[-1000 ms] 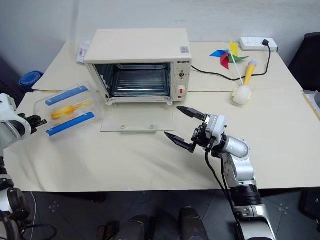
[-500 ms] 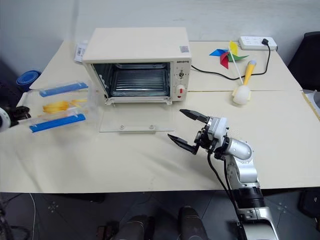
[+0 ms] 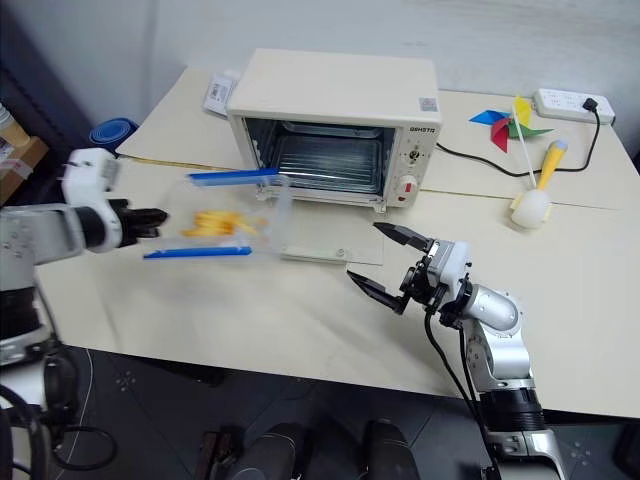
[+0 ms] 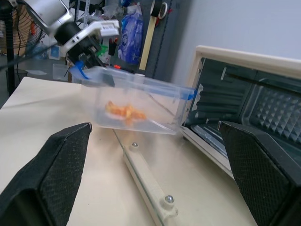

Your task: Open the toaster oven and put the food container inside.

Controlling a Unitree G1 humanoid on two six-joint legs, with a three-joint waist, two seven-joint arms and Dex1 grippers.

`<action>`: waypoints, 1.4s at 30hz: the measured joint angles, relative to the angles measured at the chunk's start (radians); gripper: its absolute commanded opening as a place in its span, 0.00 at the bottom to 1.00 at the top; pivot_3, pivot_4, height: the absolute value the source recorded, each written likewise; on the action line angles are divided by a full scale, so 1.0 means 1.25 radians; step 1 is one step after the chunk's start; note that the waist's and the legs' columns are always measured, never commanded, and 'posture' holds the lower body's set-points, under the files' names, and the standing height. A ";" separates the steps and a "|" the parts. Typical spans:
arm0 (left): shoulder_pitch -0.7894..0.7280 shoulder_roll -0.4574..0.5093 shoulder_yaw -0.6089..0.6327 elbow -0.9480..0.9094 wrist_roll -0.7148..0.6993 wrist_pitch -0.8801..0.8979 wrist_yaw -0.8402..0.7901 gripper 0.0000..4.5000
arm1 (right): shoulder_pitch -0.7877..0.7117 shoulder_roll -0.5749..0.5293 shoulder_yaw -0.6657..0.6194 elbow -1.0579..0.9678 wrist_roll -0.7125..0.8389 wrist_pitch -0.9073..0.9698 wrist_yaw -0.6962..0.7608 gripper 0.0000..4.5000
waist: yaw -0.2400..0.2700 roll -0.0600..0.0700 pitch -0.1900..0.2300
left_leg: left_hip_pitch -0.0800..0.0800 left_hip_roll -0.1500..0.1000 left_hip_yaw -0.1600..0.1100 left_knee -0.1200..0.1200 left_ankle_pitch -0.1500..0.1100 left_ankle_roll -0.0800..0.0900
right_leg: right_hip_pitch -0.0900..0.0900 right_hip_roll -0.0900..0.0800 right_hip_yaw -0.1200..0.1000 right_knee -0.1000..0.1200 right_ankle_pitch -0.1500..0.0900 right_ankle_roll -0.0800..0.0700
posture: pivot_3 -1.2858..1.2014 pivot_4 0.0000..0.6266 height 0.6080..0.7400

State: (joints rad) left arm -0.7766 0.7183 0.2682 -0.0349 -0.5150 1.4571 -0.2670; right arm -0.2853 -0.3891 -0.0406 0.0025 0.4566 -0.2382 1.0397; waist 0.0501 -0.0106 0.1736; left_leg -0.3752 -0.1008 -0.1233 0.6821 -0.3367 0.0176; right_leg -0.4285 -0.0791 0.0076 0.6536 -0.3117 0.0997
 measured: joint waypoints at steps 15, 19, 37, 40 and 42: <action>-0.106 -0.215 -0.025 0.068 0.082 -0.083 0.101 0.22 | 0.019 -0.003 -0.005 -0.009 -0.005 0.003 -0.033 1.00 | -0.046 0.000 0.000 | 0.002 0.005 0.003 -0.002 0.004 -0.007 | -0.001 0.003 0.000 0.001 0.000 0.000 | 0.52 0.24 1.00; -0.108 -0.219 -0.025 0.075 0.101 -0.117 0.108 0.49 | 0.019 -0.003 -0.005 -0.020 -0.005 0.008 -0.042 1.00 | -0.045 0.000 0.000 | 0.002 0.005 0.004 -0.003 0.004 -0.007 | -0.002 0.003 0.000 0.000 0.000 0.000 | 0.52 0.24 1.00; 0.285 0.140 -0.032 0.038 0.059 -0.768 -0.639 0.14 | 0.055 -0.107 0.161 -0.257 -0.033 0.393 -0.116 0.24 | -0.039 0.002 0.001 | 0.005 0.007 0.006 -0.009 0.005 -0.007 | 0.000 0.002 -0.001 -0.005 -0.001 -0.002 | 0.52 0.24 1.00; 0.327 0.077 -0.083 0.036 0.070 -0.847 -0.671 0.00 | 0.002 -0.074 0.214 -0.219 -0.077 0.398 -0.127 0.01 | -0.025 0.002 0.001 | 0.004 0.006 0.005 -0.008 0.005 -0.006 | 0.000 0.001 -0.001 -0.006 -0.001 -0.002 | 0.52 0.24 1.00; 0.327 0.040 -0.109 0.039 0.088 -0.880 -0.654 0.00 | -0.030 -0.056 0.224 -0.178 -0.102 0.394 -0.131 0.01 | -0.021 0.001 0.001 | 0.004 0.006 0.005 -0.008 0.005 -0.006 | 0.000 0.001 -0.002 -0.006 -0.001 -0.002 | 0.52 0.24 1.00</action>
State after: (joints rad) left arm -0.3684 0.7684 0.1323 0.0137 -0.4050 0.3566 -1.0839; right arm -0.3224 -0.4597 0.2395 -0.2203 0.3297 0.2540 0.8763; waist 0.0243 -0.0092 0.1743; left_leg -0.3708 -0.0937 -0.1174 0.6725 -0.3308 0.0105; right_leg -0.4287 -0.0775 0.0056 0.6459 -0.3129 0.0973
